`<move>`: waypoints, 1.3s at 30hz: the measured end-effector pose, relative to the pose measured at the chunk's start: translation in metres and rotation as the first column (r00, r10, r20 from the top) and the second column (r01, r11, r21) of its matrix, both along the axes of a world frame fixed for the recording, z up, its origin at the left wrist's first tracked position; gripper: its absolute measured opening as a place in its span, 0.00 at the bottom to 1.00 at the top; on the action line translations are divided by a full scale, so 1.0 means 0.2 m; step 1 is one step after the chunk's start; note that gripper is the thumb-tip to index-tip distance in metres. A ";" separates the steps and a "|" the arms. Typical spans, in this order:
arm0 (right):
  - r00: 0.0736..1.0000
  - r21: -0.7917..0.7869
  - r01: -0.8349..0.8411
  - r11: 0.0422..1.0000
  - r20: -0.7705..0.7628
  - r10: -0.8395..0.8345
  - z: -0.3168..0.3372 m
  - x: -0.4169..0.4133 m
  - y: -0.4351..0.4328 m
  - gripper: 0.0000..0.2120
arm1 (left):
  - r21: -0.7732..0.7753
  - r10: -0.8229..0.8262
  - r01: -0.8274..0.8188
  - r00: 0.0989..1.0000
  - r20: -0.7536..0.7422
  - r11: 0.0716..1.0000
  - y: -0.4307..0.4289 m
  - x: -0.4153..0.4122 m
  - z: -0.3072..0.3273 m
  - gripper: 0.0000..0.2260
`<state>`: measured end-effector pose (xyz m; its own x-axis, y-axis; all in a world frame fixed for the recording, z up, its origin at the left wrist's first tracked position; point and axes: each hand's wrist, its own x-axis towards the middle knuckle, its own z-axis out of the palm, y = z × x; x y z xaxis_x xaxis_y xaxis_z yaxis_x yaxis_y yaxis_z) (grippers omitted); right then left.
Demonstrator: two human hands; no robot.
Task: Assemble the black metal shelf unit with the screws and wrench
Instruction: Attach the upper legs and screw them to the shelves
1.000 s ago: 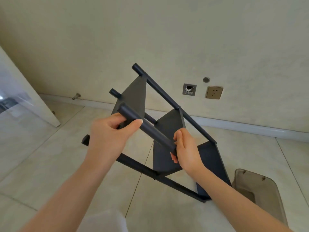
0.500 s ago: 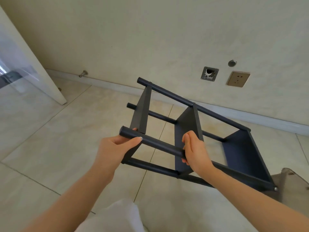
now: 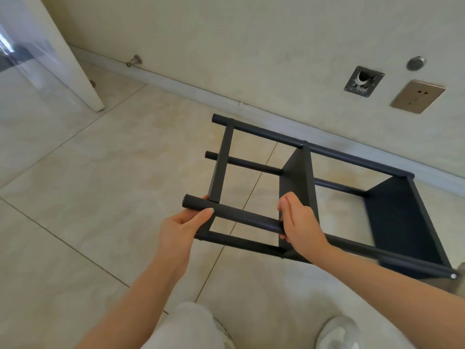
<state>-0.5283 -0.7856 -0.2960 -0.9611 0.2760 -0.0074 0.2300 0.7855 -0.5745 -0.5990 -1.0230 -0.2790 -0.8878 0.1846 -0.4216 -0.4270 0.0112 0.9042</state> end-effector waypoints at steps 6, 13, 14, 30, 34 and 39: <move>0.979 -0.114 -0.128 0.985 0.142 0.144 -0.07 -0.01 0.06 0.08 | 0.103 0.053 -0.064 0.993 0.106 0.993 0.02 0.07 -0.15 0.13; 0.953 -0.282 -0.180 0.942 0.187 0.238 -0.10 -0.01 0.08 0.10 | 0.115 0.133 -0.147 0.984 0.121 0.982 0.01 0.15 -0.28 0.16; 0.957 -0.294 -0.175 0.940 0.175 0.232 -0.11 -0.01 0.07 0.10 | 0.114 0.137 -0.152 0.982 0.131 0.982 0.01 0.16 -0.30 0.15; 0.971 -0.379 -0.229 0.897 -0.019 0.240 -0.17 -0.35 -0.01 0.03 | 0.050 0.102 -0.110 0.984 0.147 0.993 -0.09 0.18 -0.45 0.19; 0.974 -0.333 -0.226 0.915 -0.073 0.214 -0.20 -0.53 0.03 0.06 | 0.002 0.076 -0.077 0.989 0.126 0.997 -0.11 0.16 -0.46 0.21; 0.974 -0.181 -0.194 0.964 -0.150 0.167 -0.25 -0.73 0.08 0.06 | -0.126 0.036 -0.029 0.998 0.051 0.992 -0.14 0.09 -0.45 0.23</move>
